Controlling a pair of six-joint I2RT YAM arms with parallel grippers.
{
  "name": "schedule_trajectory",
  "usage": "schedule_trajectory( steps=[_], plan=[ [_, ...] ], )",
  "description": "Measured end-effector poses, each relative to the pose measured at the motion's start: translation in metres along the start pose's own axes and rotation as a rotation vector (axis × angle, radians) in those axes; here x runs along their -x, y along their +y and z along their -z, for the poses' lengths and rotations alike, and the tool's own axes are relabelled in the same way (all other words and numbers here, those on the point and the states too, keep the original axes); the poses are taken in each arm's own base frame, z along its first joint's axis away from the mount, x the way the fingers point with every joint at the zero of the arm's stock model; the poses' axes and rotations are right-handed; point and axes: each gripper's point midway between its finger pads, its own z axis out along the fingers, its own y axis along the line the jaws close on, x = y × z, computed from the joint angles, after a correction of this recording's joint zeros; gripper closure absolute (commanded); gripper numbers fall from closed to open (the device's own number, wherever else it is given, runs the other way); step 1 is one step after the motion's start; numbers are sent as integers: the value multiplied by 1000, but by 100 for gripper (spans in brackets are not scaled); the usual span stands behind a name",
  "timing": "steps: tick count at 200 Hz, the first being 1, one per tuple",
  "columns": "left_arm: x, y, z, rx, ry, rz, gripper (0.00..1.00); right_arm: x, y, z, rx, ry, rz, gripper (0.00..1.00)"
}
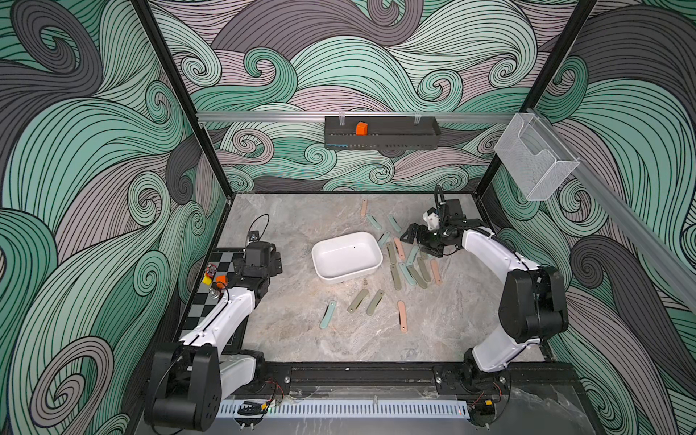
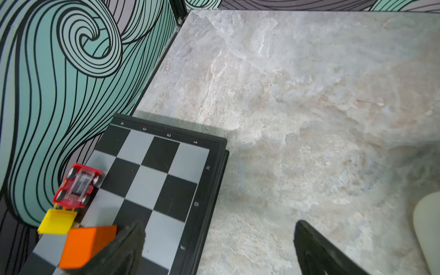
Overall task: Take the fruit knife out of the storage box
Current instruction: Reset both arms
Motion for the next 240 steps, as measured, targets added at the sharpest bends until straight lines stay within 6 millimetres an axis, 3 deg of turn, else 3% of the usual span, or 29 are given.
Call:
schedule_trajectory(
  steps=[15, 47, 83, 130, 142, 155, 160, 169, 176, 190, 207, 213, 220, 234, 240],
  plan=[
    [3, -4, -20, -1, -18, 8, 1, -6, -10, -5, -17, -5, -14, 2],
    [-17, -16, -64, 11, 34, -33, 1, -24, -21, -4, -33, -9, -54, 2],
    [-12, -16, -69, 11, 11, -34, 1, -28, -20, 6, -14, -58, -55, 2],
    [7, -23, -74, -4, -6, -54, 1, -34, -34, -3, -25, -91, -76, 2],
    [15, -33, -83, -33, 33, -85, 1, -30, -41, -3, -44, -111, -75, 2],
    [24, -62, -101, -153, 112, -182, 1, -26, -49, 0, -72, -140, -72, 2],
    [24, -75, -107, -211, 130, -213, 22, -24, -53, 2, -84, -153, -70, 2],
    [16, -96, -110, -308, 187, -282, 25, -22, -61, 7, -110, -177, -72, 2],
    [3, -106, -109, -342, 243, -320, 40, -19, -67, 11, -128, -194, -75, 2],
    [-29, -125, -103, -410, 372, -380, 47, -13, -80, 20, -164, -230, -84, 2],
    [-30, -142, -96, -482, 416, -408, 52, -8, -93, 30, -200, -268, -92, 2],
    [-31, -144, -96, -497, 434, -414, 48, -6, -98, 33, -216, -282, -90, 2],
    [-29, -145, -97, -509, 441, -406, 36, -5, -102, 38, -232, -299, -84, 2],
    [-28, -144, -97, -550, 451, -382, 3, -4, -108, 43, -260, -320, -67, 2],
    [-27, -143, -96, -572, 450, -371, 1, -3, -111, 45, -273, -329, -58, 2]
  ],
)
